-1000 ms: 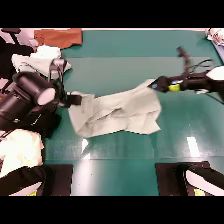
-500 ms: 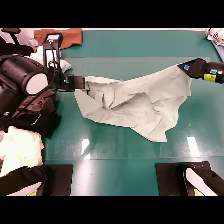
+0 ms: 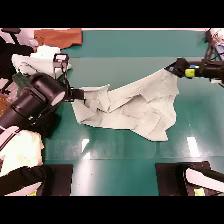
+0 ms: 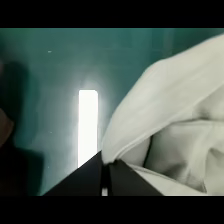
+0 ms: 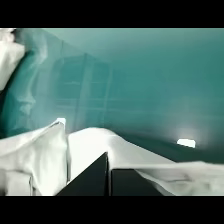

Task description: Fold the shirts.

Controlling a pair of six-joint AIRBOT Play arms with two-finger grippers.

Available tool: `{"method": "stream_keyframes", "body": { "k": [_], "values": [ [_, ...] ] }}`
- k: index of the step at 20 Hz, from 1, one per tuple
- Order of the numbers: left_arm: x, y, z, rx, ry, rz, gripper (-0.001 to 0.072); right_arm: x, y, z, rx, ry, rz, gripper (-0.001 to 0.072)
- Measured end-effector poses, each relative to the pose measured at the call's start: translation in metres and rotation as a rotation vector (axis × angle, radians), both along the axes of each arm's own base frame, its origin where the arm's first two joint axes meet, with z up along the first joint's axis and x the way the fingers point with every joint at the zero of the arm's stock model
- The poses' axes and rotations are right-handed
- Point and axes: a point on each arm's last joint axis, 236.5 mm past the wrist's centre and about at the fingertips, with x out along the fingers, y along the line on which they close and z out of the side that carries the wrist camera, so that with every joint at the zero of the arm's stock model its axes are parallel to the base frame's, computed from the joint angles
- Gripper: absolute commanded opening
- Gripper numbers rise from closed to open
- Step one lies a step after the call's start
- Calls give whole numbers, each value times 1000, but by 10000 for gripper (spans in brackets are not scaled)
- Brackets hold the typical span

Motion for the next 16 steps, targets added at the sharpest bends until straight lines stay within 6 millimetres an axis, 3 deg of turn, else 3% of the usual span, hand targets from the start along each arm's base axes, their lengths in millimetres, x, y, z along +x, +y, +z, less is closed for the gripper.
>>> {"method": "stream_keyframes", "body": {
  "k": [3,5,6,7,9,10,12,16],
  "values": [
    [5,32,-23,14,11,93,27,32,-6,-28,25,57,-40,41],
    [7,56,-36,7,38,151,51,53,-9,-41,41,84,-56,351],
    [7,66,-41,-2,55,164,311,62,-10,-44,46,91,-56,406],
    [8,73,-45,-10,70,172,464,69,-10,-47,46,100,-44,406],
    [6,88,-52,-29,109,182,617,78,-16,-45,5,101,-16,429],
    [4,94,-56,-41,133,183,680,80,-25,-42,-38,98,-4,503],
    [-5,96,-63,-76,197,157,686,72,-42,-37,-150,119,29,532],
    [-22,82,-61,-145,268,49,686,24,-62,-30,-251,212,69,532]
  ]
}}
